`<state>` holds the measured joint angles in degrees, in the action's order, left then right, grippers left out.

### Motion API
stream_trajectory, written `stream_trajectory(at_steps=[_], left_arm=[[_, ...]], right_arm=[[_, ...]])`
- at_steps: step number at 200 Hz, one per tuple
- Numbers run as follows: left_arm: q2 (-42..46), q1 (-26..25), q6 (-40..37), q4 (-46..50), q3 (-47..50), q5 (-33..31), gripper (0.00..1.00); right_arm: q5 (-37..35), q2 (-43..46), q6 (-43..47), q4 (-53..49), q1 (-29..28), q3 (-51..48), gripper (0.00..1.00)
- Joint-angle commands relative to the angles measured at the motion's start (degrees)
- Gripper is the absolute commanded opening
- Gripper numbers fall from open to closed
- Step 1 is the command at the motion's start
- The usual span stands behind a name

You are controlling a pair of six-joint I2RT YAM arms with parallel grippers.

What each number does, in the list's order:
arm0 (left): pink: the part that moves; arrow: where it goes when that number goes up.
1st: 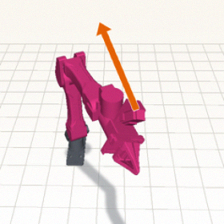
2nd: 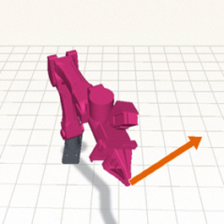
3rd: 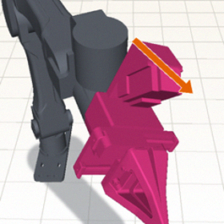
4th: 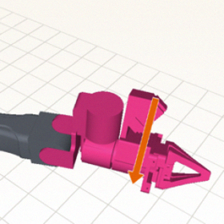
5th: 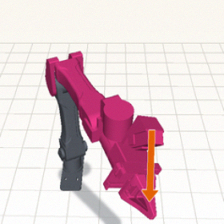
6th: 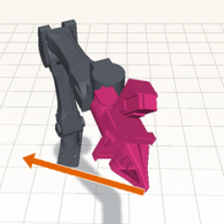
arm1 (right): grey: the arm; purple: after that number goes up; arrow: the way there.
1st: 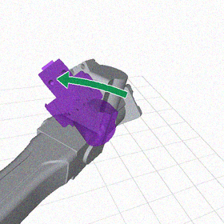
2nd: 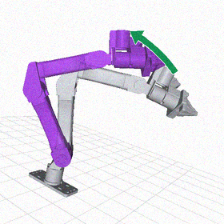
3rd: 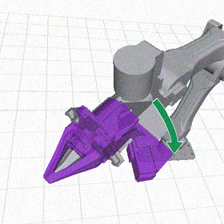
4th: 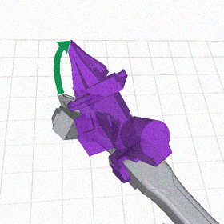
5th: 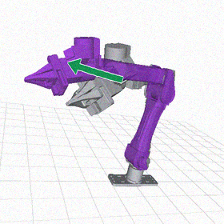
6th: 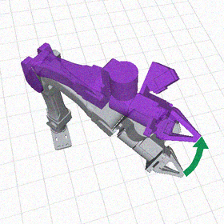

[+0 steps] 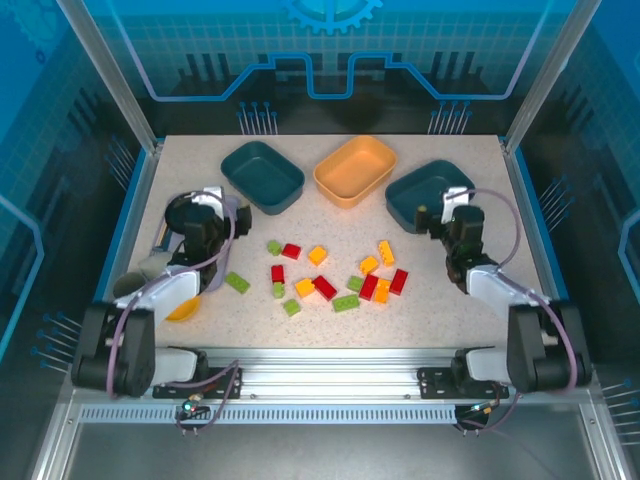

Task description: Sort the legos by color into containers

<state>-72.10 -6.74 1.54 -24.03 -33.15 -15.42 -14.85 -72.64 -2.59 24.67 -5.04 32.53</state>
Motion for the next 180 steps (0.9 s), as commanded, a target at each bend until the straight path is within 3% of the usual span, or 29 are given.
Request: stream_trajectory(at_steps=[1, 10, 23, 29, 35, 45, 50, 68, 94, 117, 143, 180], left_arm=[[7.1, -4.8, 0.4, 9.3, -8.4, -9.8, 0.99], [8.0, -6.7, -1.0, 10.2, -11.8, -10.2, 0.99], [7.7, -8.5, 1.6, 11.1, -16.7, -11.7, 0.99], [7.1, -8.4, 10.2, 15.8, -19.8, -14.1, 0.99], [6.2, -8.1, 23.1, 27.8, -25.4, -16.6, 0.99], [3.9, -7.1, 41.3, 48.9, -34.9, -17.7, 0.99], [2.0, -6.1, 46.6, 53.3, -37.8, -16.0, 0.99], [-7.1, -0.9, 46.3, 55.6, -45.4, 3.4, 0.99], [-23.3, -0.5, 45.6, 68.3, -61.5, 13.0, 0.99], [-32.6, -0.6, 46.7, 72.5, -69.2, 17.6, 0.99], [-39.4, -0.6, 46.6, 69.8, -73.1, 21.8, 0.97], [-49.3, -0.6, 45.1, 71.5, -81.6, 22.3, 0.95]], right_arm=[[-8.7, 7.3, -3.7, -11.4, -3.2, 11.5, 1.0], [-9.8, 6.3, -7.3, -18.9, -3.9, 18.4, 1.0], [-8.2, 2.0, -24.2, -36.5, -2.2, 30.6, 1.0], [-5.6, -0.8, -32.4, -46.9, -0.8, 37.1, 1.0], [-4.3, -3.9, -41.1, -58.1, 0.1, 42.7, 1.0], [5.7, -8.6, -39.4, -60.1, 2.2, 46.8, 1.0], [9.3, -10.7, -38.2, -59.9, 2.4, 48.4, 1.0], [7.2, -16.5, -36.8, -65.3, -0.7, 55.4, 0.97], [14.6, -24.8, -36.3, -66.1, -1.9, 60.6, 0.92], [17.3, -33.1, -36.3, -70.0, -2.2, 66.8, 0.94], [18.6, -41.1, -37.0, -72.5, -2.4, 72.8, 0.95], [22.5, -52.7, -38.3, -75.2, -2.5, 83.7, 0.94]])
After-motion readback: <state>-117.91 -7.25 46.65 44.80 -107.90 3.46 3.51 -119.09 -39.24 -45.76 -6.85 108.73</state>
